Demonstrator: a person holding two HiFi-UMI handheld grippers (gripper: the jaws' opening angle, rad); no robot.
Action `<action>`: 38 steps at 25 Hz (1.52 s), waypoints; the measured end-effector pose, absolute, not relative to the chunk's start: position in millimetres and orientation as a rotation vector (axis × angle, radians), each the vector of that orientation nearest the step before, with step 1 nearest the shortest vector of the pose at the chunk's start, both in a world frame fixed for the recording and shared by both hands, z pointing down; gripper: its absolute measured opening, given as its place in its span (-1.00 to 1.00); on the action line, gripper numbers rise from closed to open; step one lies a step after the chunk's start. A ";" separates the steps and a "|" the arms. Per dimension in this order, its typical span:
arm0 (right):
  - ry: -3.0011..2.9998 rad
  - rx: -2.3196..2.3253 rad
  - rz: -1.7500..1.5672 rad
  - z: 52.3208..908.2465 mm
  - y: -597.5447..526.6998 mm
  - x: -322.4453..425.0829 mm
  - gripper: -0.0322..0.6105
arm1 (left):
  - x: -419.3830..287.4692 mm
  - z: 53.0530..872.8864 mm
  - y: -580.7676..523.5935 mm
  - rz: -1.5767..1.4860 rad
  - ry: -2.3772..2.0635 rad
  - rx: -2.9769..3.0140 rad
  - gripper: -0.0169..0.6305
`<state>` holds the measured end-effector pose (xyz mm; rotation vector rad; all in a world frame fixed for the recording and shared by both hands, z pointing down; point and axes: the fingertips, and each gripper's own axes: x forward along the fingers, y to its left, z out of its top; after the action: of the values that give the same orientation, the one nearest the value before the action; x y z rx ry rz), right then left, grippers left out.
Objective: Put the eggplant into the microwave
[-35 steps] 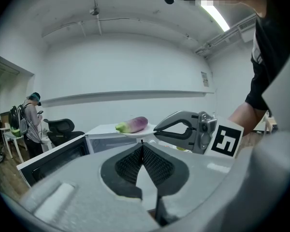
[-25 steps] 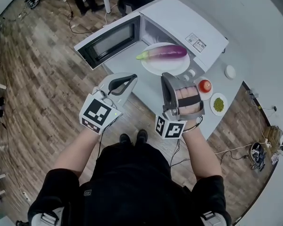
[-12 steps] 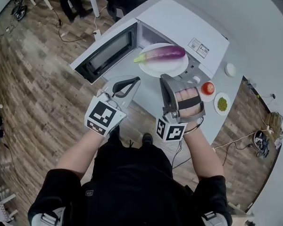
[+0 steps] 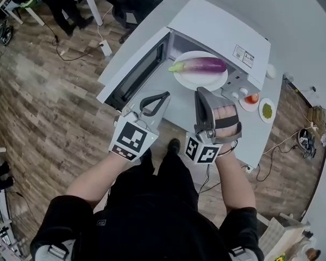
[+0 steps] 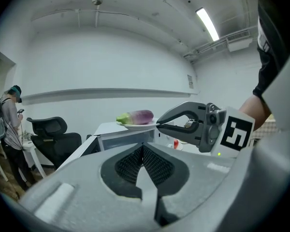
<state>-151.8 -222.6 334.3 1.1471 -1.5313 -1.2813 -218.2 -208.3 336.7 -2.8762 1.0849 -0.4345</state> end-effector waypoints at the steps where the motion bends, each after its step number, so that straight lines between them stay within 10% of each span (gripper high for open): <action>1: -1.526 1.154 -1.268 336.7 -225.2 -153.3 -0.82 | -219.1 337.0 -210.1 -0.427 1.069 -2.871 -0.93; 38: -1.417 1.147 -1.155 511.0 -333.3 -104.6 -0.82 | -159.1 452.4 -308.2 -0.379 0.948 -2.938 -0.93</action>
<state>-104.6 -333.3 511.0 1.1474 -1.4166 -1.1555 -159.1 -308.2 452.4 -2.9377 0.9476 -0.3787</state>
